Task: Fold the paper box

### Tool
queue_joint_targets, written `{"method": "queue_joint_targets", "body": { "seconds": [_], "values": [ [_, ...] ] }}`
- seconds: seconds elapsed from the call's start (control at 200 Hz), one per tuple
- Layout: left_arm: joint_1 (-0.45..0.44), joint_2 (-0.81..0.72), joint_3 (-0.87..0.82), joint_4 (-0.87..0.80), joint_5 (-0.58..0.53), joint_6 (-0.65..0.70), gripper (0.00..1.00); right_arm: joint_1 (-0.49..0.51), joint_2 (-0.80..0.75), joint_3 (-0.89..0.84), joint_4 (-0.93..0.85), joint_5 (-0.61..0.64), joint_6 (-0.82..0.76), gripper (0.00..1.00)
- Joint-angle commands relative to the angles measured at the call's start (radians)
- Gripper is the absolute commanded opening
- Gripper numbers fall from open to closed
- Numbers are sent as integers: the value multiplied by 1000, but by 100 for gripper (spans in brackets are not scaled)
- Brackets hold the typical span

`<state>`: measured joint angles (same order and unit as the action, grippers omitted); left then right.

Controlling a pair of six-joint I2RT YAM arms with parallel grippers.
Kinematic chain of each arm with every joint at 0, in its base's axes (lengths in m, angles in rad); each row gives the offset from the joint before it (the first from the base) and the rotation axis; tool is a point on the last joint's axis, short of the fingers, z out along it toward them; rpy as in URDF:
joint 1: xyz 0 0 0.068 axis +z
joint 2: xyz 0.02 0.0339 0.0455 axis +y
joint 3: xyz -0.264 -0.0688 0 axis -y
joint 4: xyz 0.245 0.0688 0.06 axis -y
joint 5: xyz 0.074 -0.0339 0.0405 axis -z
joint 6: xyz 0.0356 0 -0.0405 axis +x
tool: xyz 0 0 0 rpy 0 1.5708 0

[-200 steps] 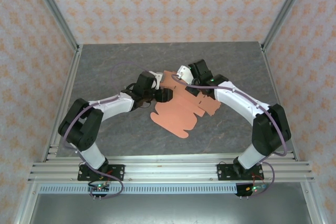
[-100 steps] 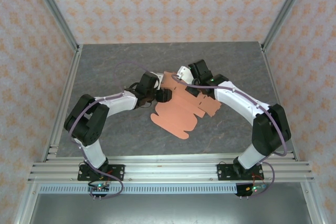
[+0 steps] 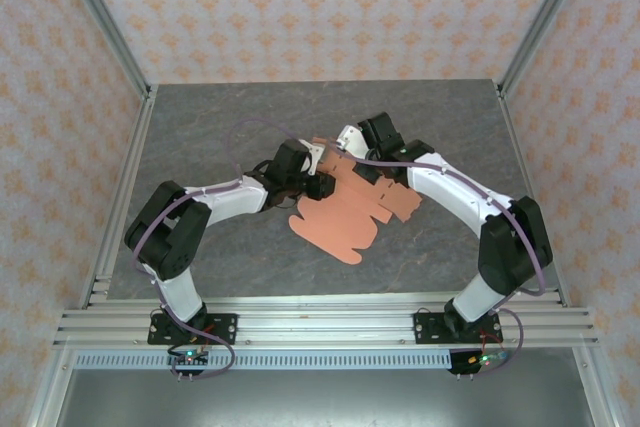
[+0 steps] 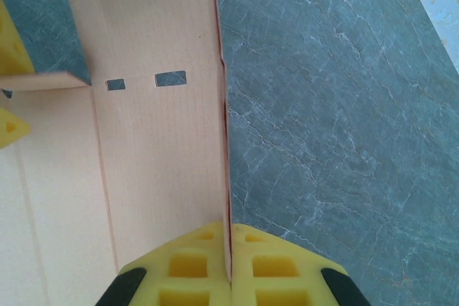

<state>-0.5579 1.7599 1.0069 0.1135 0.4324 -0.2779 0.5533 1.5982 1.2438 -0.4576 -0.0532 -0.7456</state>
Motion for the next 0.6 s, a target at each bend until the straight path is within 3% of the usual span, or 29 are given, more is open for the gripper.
{"method": "queue_joint_targets", "body": {
  "seconds": [0.0,0.325,0.596],
  "values": [
    [-26,10,13,91,57,28,37,0,14,33,-5,-34,39,0],
    [-31,51,8,126,67,34,40,0,25,23,12,-39,51,0],
    [0,-98,-66,96,43,75,46,-3,-9,0,21,-18,5,0]
  ]
}}
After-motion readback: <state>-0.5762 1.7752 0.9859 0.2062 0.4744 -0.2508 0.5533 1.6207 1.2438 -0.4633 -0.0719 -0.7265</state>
